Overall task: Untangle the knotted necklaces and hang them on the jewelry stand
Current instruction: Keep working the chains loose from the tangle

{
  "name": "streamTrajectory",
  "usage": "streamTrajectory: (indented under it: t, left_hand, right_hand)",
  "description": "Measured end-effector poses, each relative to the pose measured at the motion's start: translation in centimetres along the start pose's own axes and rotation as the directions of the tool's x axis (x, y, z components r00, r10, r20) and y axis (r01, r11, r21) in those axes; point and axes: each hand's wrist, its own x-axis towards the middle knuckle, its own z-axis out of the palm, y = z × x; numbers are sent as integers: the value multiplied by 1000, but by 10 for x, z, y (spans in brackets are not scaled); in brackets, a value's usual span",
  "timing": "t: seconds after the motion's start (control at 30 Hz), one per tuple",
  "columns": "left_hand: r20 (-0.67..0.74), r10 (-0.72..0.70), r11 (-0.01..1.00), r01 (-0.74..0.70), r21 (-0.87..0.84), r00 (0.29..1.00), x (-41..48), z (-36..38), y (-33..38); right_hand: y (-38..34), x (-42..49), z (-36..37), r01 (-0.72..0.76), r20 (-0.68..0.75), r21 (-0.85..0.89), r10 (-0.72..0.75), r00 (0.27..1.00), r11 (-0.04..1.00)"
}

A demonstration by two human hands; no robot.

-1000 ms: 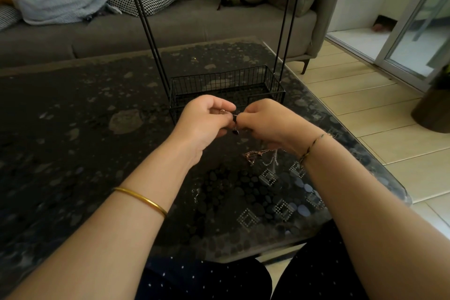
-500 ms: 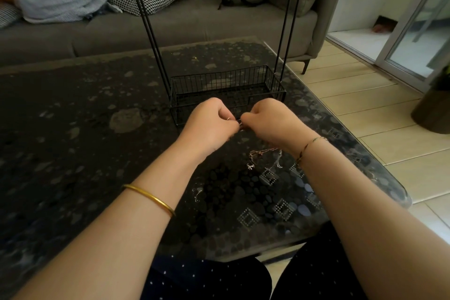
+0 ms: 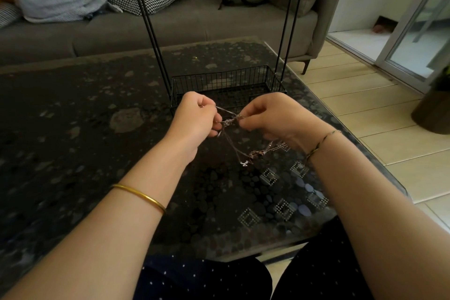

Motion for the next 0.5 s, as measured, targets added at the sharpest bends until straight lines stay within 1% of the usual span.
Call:
streamTrajectory:
  t: [0.1,0.17,0.3,0.4,0.5]
  left_hand:
    - [26,-14,1000,14,-26,1000,0,0,0]
    - [51,-14,1000,15,-26,999,0,0,1]
    - [107,-18,999,22,-29,994,-3,1,3]
    - [120,-8,1000,8,1,993,-3,-2,2]
    - [135,-16,1000,17,-4,991,-5,-3,3]
  right_hand:
    - [-1,0,-2,-15,34,113,12,999,993]
    - [-1,0,-3,-14,36,146,9,999,989]
    - [0,0,-4,-9,9,207,7,1000,978]
    - [1,-2,-6,3,-27,257,4,1000,966]
    - [1,-3,-7,34,-56,260,-20,998,965]
